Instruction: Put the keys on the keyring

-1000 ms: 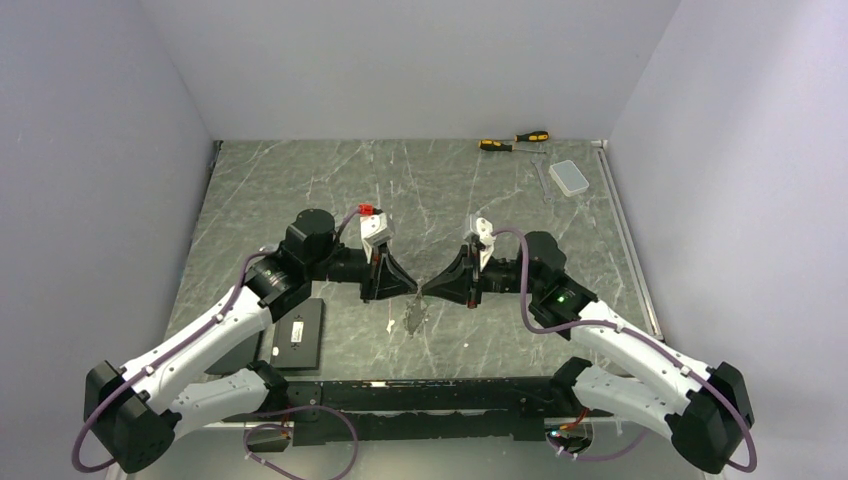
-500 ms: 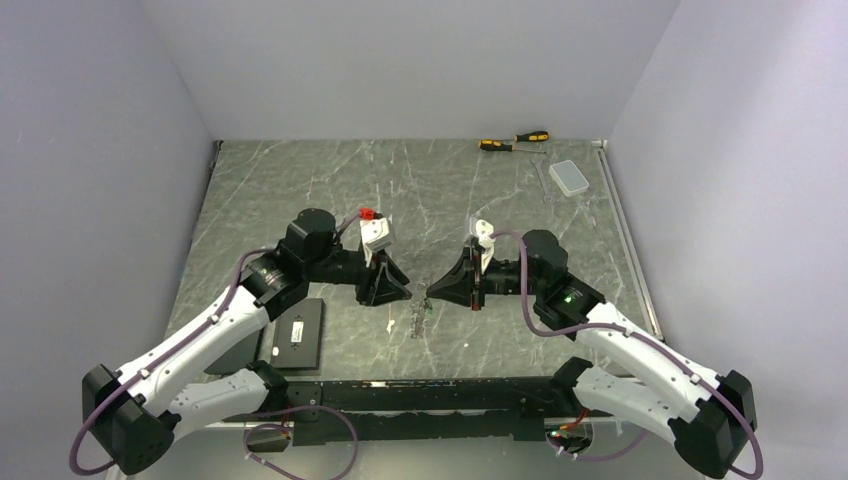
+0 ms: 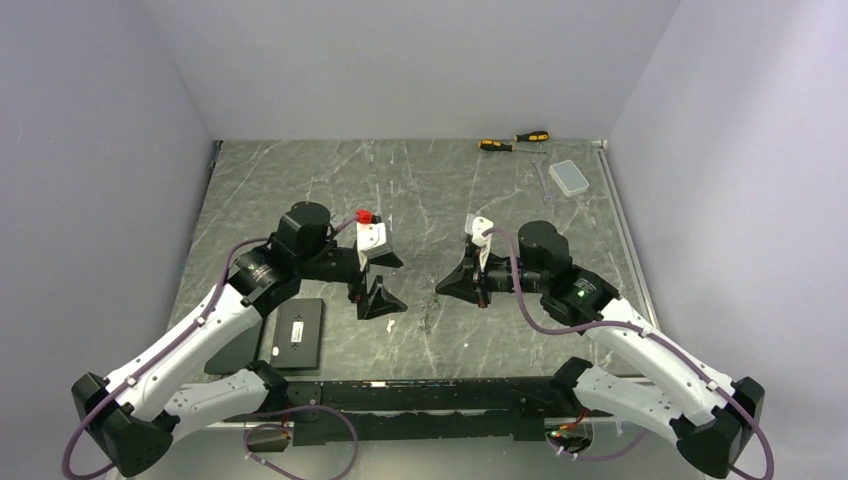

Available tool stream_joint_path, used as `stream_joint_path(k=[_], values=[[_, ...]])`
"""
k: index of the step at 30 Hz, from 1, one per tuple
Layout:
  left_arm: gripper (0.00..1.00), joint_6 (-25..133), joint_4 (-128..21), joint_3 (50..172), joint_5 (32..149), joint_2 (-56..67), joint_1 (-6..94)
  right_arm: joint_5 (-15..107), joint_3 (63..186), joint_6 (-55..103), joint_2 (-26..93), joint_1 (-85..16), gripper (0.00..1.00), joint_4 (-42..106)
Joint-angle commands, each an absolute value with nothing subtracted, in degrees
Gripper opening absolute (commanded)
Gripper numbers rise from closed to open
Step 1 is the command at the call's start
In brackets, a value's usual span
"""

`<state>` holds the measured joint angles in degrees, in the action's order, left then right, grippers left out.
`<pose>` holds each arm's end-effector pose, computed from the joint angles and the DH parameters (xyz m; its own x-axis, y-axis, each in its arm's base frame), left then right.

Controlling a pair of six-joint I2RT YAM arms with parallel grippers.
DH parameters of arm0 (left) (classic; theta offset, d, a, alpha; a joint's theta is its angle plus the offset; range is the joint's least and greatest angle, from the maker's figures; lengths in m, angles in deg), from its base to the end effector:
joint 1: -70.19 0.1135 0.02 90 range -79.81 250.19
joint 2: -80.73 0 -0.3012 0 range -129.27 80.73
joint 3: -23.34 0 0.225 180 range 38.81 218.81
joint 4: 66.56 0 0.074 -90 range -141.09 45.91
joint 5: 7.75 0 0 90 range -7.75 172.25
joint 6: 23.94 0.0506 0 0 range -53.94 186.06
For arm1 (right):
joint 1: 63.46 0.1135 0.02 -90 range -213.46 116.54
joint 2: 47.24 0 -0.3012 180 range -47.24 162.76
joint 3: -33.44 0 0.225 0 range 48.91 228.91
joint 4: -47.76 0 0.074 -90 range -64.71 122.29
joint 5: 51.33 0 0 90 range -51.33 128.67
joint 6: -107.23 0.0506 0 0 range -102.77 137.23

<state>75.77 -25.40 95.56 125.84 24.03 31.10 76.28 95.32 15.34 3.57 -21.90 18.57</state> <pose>0.1109 -0.1350 0.3776 -0.1726 0.2976 -0.9389 0.9823 0.1218 -0.1420 0.0984 0.1285 0.3547 -0.2009 -0.2131 -0.9562 -0.9667 0.2011 0.1584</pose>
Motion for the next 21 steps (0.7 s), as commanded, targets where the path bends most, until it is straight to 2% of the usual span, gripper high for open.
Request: stream_joint_path(k=[1,6,10,15,21], values=[[0.99,78.5,-26.1,97.8,127.7,24.9,30.9,71.4,101.4,13.3,3.2,-20.4,0.0,11.3],[0.99,79.5,-28.8,98.7,128.6,23.6,30.9,67.4,106.0,12.2,4.4,-18.9,0.0,4.2],[0.82,81.0,-28.6,101.8,130.6,19.1,30.9,63.8,109.0,11.2,5.7,-17.2,0.0,-0.1],[0.64,77.9,-32.6,103.8,139.0,13.5,30.9,61.1,110.2,10.2,7.5,-14.8,0.0,-3.3],[0.55,76.6,-34.5,103.5,143.5,10.2,30.3,59.2,110.5,9.0,8.5,-13.2,0.0,-3.9]])
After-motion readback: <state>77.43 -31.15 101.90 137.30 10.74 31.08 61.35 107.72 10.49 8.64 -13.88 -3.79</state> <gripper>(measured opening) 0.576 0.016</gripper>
